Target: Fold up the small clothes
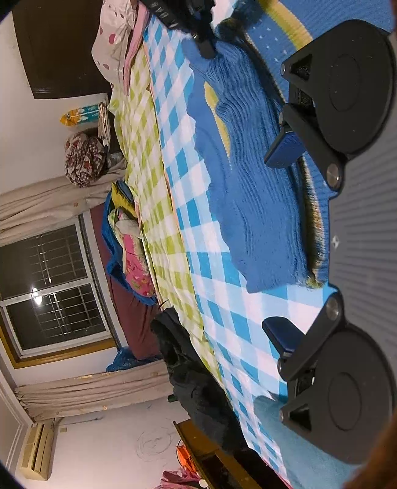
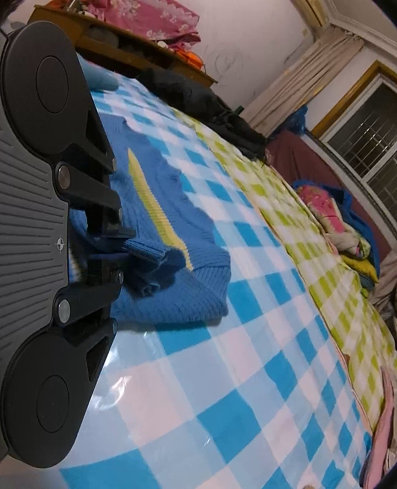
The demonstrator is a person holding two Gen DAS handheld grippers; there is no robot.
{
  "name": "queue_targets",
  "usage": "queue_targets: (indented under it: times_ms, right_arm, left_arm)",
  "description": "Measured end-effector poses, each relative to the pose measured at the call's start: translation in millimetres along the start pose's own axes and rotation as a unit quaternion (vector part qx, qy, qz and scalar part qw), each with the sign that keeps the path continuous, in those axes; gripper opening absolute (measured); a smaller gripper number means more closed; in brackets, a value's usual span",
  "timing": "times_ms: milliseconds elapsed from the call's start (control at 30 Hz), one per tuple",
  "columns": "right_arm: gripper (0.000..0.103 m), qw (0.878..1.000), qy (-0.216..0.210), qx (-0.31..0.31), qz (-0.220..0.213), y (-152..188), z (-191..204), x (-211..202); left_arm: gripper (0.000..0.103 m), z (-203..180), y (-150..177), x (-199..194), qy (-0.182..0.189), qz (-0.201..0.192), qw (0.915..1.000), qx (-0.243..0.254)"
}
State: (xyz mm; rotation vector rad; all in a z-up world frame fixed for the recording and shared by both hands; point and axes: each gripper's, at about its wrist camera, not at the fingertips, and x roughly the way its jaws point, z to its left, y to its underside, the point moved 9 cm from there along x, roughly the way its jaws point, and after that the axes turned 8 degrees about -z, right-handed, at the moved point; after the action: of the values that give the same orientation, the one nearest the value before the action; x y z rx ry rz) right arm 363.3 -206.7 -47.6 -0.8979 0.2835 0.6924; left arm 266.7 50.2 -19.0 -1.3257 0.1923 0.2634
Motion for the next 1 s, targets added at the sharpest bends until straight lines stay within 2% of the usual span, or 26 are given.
queue_targets:
  times_ms: [67, 167, 233, 300, 333, 400, 433, 533, 700, 1000]
  right_arm:
    - [0.009, 1.0, -0.025, -0.007, -0.011, -10, 16, -2]
    - [0.008, 0.993, -0.097, -0.014, -0.062, -37, 53, -22]
    - [0.008, 0.989, -0.117, -0.026, -0.09, -46, 63, -35]
    - [0.009, 0.99, -0.099, -0.04, -0.095, -42, 57, -36]
    - [0.011, 0.992, -0.073, -0.053, -0.091, -35, 46, -31]
    - [0.013, 0.994, 0.034, -0.087, -0.052, -12, 13, -8]
    - [0.013, 0.993, 0.063, -0.097, -0.031, 0, 0, -1]
    - [0.014, 0.992, 0.063, -0.104, -0.026, 12, -6, -1]
    - [0.022, 0.983, 0.081, -0.157, -0.054, -1, 1, -10]
    - [0.023, 0.967, 0.121, -0.217, -0.058, -11, -6, -17]
  left_arm:
    - [0.103, 2, -4, 1, -0.002, -0.003, 1.0, -0.001]
    - [0.103, 9, -11, -1, -0.01, -0.015, 0.9997, -0.015]
    - [0.103, 15, -12, -1, -0.013, -0.018, 0.9993, -0.03]
    - [0.103, 18, -6, 3, -0.017, -0.008, 0.999, -0.04]
    - [0.103, 17, -1, 7, -0.018, 0.001, 0.999, -0.042]
    - [0.103, 13, 11, 13, -0.017, 0.024, 0.9989, -0.036]
    - [0.103, 11, 17, 14, -0.015, 0.034, 0.9988, -0.03]
    - [0.103, 6, 22, 10, -0.011, 0.042, 0.999, -0.011]
    - [0.103, 5, 9, 6, -0.025, 0.033, 0.9992, 0.002]
    - [0.103, -31, -15, 24, -0.027, 0.015, 0.9987, 0.04]
